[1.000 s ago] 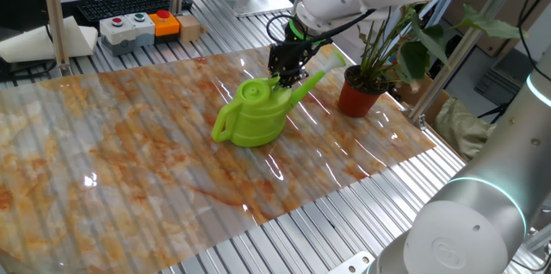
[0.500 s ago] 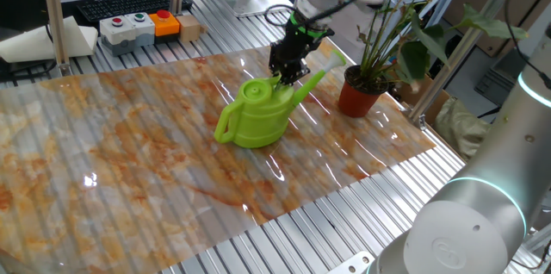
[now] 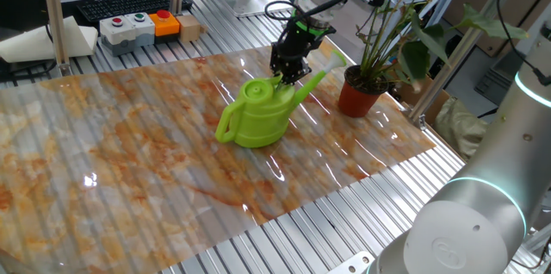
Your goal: Water the plant
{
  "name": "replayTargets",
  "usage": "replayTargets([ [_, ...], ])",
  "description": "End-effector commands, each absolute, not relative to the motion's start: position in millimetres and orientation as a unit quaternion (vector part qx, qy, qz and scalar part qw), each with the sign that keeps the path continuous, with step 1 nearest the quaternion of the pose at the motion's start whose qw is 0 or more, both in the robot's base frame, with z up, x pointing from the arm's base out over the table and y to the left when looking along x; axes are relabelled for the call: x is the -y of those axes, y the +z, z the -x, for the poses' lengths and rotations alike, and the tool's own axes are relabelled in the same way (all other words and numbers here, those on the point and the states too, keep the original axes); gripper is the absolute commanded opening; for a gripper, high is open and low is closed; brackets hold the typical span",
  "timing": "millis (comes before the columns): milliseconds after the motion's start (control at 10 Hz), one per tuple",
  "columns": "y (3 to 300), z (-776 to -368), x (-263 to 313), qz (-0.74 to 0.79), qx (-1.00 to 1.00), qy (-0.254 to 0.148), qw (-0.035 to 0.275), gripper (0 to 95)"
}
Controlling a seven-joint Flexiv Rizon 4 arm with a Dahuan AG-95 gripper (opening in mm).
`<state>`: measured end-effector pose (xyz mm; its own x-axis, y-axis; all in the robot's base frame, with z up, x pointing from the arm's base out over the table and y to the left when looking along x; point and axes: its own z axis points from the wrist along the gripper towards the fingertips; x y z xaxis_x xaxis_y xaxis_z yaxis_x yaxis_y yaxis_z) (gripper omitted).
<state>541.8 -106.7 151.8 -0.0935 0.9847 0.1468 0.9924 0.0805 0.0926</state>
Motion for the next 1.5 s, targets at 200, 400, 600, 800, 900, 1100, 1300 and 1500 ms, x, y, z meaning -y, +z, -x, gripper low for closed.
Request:
replayTargets([
  [200,152.3,-545.7,106.4,0.677,0.731,-0.074,0.042,0.0],
  [400,153.6,-545.6,106.9,0.686,0.722,-0.074,0.062,0.0],
  [600,153.5,-545.6,106.9,0.687,0.719,-0.074,0.072,0.0],
  [800,153.5,-545.6,106.9,0.695,0.709,-0.077,0.091,0.0],
  [900,153.5,-545.6,106.9,0.698,0.705,-0.077,0.096,0.0],
  [1100,153.5,-545.6,106.9,0.697,0.707,-0.076,0.095,0.0],
  [1300,153.6,-545.6,106.9,0.696,0.707,-0.076,0.096,0.0],
  [1500,154.0,-545.4,106.9,0.697,0.707,-0.074,0.097,0.0],
])
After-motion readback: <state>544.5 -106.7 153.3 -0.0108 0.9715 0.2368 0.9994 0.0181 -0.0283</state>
